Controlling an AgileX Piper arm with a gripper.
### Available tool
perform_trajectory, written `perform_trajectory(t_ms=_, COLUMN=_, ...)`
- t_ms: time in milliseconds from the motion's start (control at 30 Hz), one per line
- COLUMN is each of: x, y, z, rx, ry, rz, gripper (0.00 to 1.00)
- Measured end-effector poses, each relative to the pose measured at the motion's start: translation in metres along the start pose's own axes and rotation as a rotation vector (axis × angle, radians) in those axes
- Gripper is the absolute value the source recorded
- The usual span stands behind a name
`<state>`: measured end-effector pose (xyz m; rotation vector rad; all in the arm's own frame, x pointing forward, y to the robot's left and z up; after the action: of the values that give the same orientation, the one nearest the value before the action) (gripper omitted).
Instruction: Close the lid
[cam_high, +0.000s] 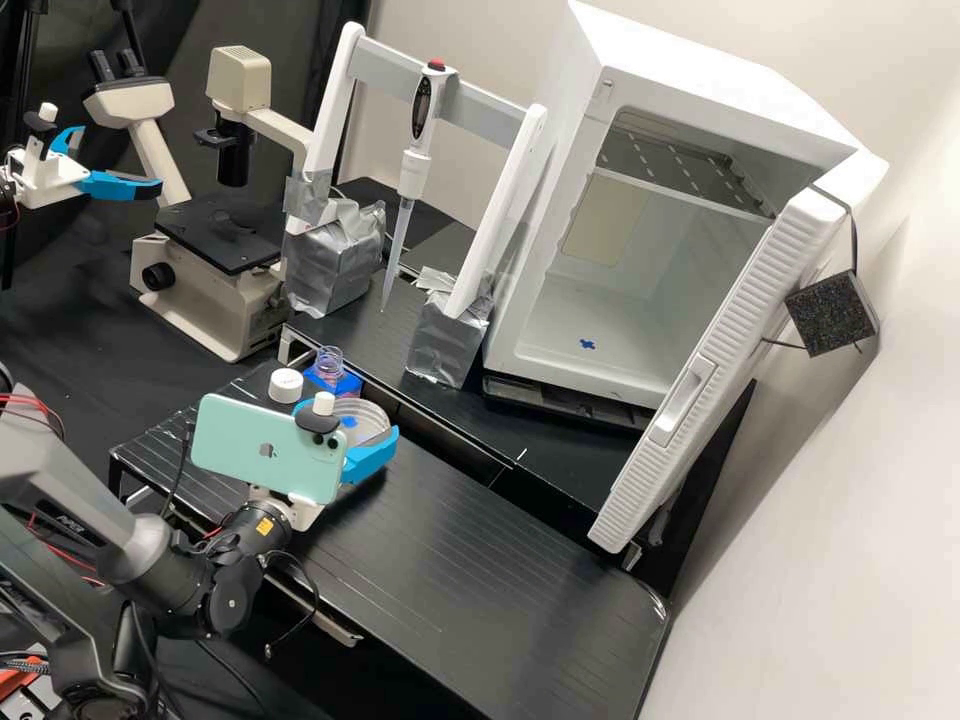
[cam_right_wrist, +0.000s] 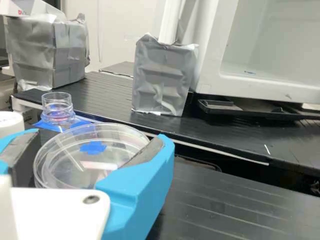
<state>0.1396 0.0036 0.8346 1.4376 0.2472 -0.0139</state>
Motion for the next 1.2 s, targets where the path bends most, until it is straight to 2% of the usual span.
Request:
perform_trajectory(t_ms=300, x=0.003, y=-0.001, z=-0.002, rx=-0.015, ry=0.016, rz=0.004, gripper=0.00)
perform_trajectory(t_ms=1033, x=0.018, y=-0.005, z=0.007, rx=0.013, ry=0.013, rz=0.035, gripper=0.00)
perform_trajectory(t_ms=1067, x=0.018, y=-0.005, z=0.007, rx=0.015, ry=0.011, rz=0.035, gripper=1.00)
perform_trajectory(t_ms=1200, x=0.019, y=-0.005, z=0.008, rx=0.013, ry=0.009, rz=0.033, gripper=1.00)
